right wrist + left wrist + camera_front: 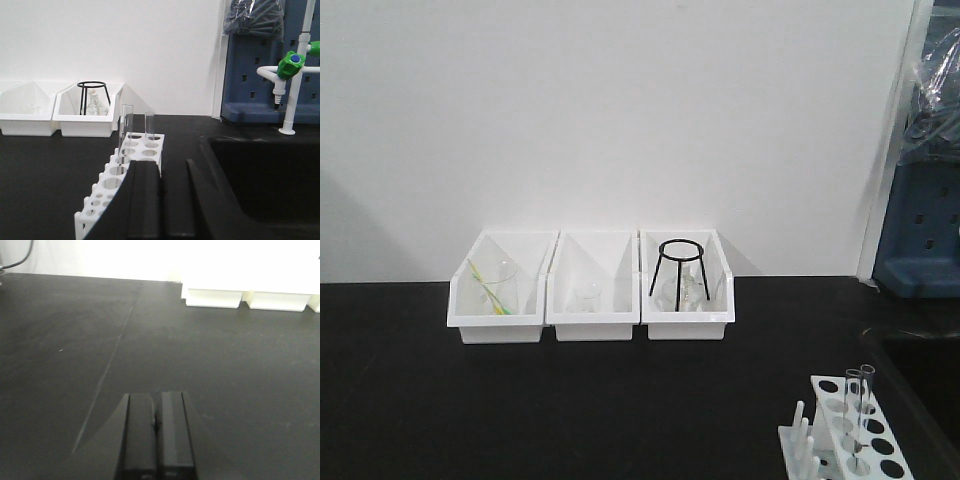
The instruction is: Flip and reinsert test tube from rack
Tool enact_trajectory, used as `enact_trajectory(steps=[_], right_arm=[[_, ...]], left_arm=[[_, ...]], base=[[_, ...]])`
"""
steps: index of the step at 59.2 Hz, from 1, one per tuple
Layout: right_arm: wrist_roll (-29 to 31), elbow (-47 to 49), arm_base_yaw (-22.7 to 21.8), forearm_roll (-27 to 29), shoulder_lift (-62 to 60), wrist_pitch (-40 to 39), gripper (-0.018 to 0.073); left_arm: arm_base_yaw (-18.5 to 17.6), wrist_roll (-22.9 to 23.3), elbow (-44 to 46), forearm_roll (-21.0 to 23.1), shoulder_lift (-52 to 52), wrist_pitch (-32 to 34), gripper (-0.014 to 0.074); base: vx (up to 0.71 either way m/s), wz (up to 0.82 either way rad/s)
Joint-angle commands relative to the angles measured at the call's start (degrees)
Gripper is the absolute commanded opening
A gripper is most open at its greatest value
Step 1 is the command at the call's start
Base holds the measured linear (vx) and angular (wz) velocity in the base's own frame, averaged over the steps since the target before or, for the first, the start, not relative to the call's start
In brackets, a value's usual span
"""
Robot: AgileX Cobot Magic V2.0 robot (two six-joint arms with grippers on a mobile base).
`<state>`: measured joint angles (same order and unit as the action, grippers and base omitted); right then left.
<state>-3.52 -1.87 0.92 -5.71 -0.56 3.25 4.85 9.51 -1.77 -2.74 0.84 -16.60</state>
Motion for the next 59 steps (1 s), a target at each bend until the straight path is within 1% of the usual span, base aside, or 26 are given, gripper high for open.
enact_trajectory(steps=[1,26,33,38,42,47,53,59], right_arm=[[0.57,0.05,-0.37,-0.05,-0.38,-4.65,-0.0008],[0.57,0.05,-0.37,-0.05,-0.38,-4.9,-0.0008],[0.62,0.12,-0.37,-0.05,-0.38,-7.15,-0.0008],[-0.26,0.89,-0.37,1.46,-0.38,-13.54,-0.0008],[-2.46,3.72,-0.37,4.39,-0.38,-17.31,-0.0008],[-2.01,10.48,-0.37,6.91,1.42,-16.9,-0.0008],[-0.68,19.8,-0.37,7.05,10.02,-17.87,-0.0008],[-0.53,26.24,-0.37,7.05,20.53,-19.83,-0.0008]], left_arm=[[-0.28,0.01,-0.05,0.21,0.69,5.02,-0.0006],[-0.28,0.01,-0.05,0.21,0.69,5.02,-0.0006],[-0.28,0.01,-0.05,0.21,0.69,5.02,-0.0006],[-0.28,0.01,-0.05,0.21,0.69,5.02,-0.0006],[-0.28,0.01,-0.05,0.21,0.69,5.02,-0.0006],[-0.28,0.01,-0.05,0.21,0.69,5.02,-0.0006],[-0.28,0.01,-0.05,0.21,0.69,5.02,-0.0006],[-0.28,0.01,-0.05,0.21,0.69,5.02,-0.0006]], base=[[0.16,-0.11],[0.08,-0.05],[0.02,-0.02],[0.0,-0.01],[0.0,0.0],[0.0,0.0],[0.0,0.01],[0.0,0.0]])
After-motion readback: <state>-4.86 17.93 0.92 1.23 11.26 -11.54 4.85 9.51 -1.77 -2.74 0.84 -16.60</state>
